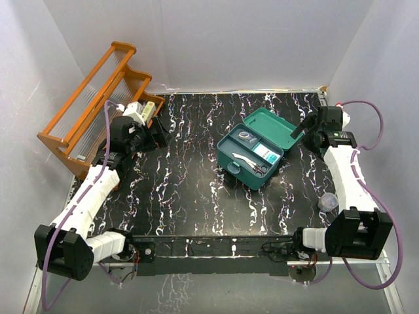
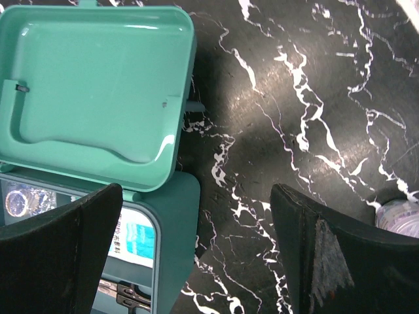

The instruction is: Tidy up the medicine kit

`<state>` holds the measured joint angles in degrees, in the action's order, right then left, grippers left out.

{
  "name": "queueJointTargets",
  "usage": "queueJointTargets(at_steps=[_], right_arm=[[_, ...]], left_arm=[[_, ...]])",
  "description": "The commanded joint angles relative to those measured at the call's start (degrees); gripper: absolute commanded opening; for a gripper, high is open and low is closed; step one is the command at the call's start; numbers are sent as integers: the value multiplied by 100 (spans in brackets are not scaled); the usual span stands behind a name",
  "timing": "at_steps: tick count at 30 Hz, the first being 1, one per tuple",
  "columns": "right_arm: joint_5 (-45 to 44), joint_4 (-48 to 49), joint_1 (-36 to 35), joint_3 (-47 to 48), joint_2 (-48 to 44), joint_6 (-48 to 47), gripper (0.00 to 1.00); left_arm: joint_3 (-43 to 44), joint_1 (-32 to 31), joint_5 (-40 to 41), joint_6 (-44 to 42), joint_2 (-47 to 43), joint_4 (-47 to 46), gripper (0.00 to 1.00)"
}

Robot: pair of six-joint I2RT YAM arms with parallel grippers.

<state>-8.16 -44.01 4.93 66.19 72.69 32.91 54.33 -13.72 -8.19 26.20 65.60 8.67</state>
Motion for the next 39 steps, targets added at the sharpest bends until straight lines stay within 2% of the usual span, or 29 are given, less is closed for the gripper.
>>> queueJointTargets(at_steps=[1, 7, 12, 16, 23, 29, 39], right_arm=[[250, 55, 130, -174, -167, 321, 95], [987, 272, 257, -448, -175, 375, 95], [1775, 733, 255, -1032, -223, 754, 94], [2160, 1027, 261, -1073, -243, 741, 91], [2471, 1202, 255, -1167, -158, 699, 87], [2889, 1799, 254, -1373, -126, 828, 80], [3126, 2706, 133, -1346, 179, 755, 79]], left_arm=[[10, 15, -228, -79, -282, 529, 99], [29, 15, -246, 33, -380, 902, 99], [-34, 8, -398, 263, -373, 851, 98], [-98, 10, -447, 348, -372, 791, 98], [-346, 8, -1045, 423, -336, 209, 98], [-146, 16, -1070, 429, -62, 246, 98], [-279, 7, -1166, 569, -26, 61, 99]])
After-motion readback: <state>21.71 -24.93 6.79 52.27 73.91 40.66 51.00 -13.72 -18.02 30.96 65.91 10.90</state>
